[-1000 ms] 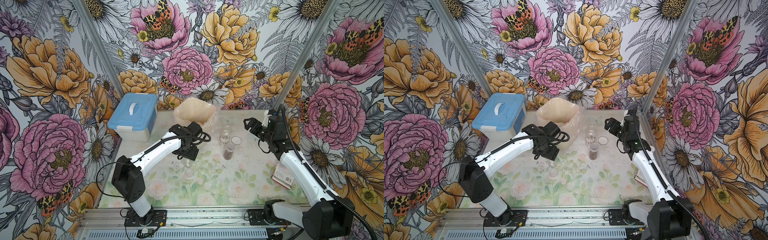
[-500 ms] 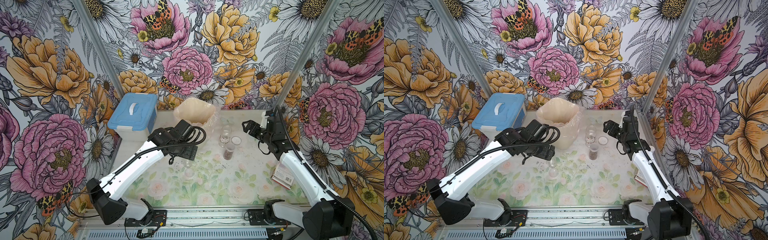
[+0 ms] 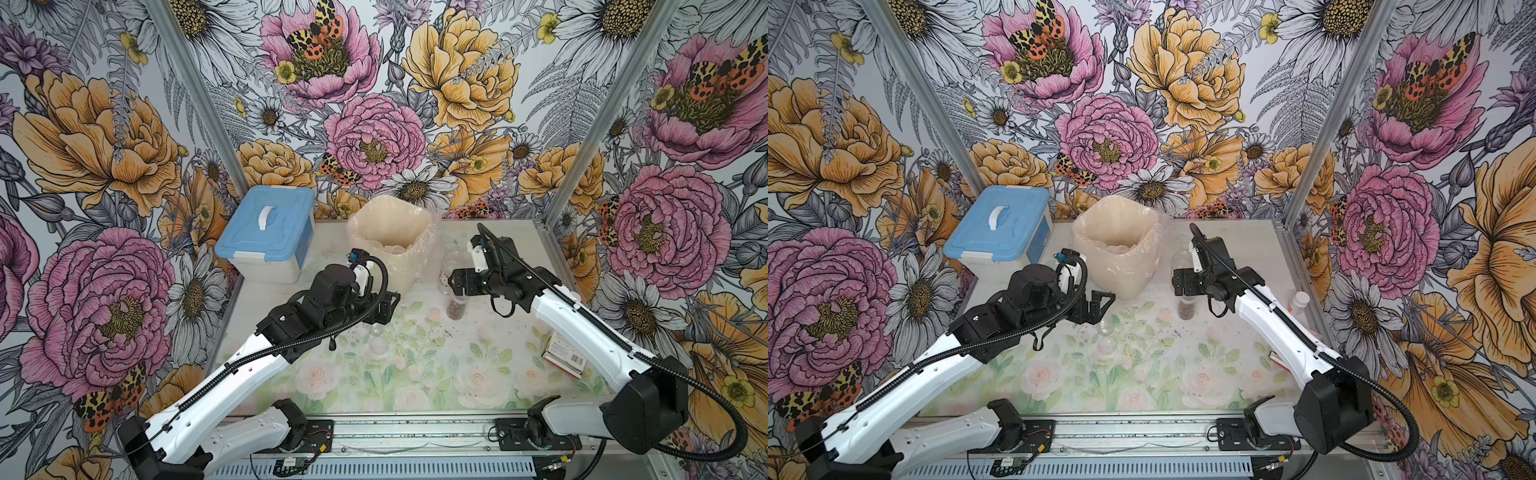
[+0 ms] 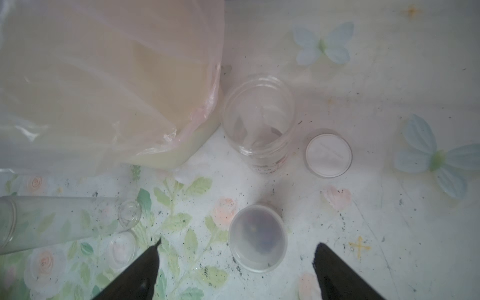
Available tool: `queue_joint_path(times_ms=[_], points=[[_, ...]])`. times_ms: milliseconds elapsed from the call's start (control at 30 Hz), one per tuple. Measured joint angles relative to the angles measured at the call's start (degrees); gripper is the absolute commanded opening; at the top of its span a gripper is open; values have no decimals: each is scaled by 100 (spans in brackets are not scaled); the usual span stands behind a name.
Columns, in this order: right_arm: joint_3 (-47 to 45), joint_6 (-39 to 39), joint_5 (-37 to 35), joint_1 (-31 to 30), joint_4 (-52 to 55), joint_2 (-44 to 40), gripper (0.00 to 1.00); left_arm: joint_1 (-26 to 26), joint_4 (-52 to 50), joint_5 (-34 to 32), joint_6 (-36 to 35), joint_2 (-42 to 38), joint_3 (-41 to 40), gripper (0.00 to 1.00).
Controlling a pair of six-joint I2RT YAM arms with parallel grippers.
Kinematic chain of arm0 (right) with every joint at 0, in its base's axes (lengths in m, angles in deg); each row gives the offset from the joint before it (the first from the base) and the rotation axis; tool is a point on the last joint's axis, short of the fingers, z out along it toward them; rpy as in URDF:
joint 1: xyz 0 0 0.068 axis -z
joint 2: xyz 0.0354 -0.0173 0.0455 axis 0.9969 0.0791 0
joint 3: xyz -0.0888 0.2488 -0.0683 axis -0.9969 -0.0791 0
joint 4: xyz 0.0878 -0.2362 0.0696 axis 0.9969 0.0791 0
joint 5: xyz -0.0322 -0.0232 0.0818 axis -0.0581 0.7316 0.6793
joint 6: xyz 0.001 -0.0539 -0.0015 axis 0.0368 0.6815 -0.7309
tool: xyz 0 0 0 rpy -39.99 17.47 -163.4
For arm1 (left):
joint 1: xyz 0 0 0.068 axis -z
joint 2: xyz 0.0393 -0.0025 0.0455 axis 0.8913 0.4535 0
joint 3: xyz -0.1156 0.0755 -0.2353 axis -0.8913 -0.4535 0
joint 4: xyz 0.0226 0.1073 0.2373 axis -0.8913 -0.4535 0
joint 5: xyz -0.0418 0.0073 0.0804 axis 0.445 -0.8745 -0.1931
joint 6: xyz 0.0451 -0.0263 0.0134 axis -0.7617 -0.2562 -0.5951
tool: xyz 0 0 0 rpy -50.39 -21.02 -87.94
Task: Empty the moldy dried flower tea in the jars
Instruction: Pick up the jar from the center of the board.
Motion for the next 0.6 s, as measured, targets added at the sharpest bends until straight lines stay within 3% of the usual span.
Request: queue_joint_path(times_ms=[600], points=[[262,400,-435,-146,708,1047,78,2,951,4,-2,-76,-264,99]])
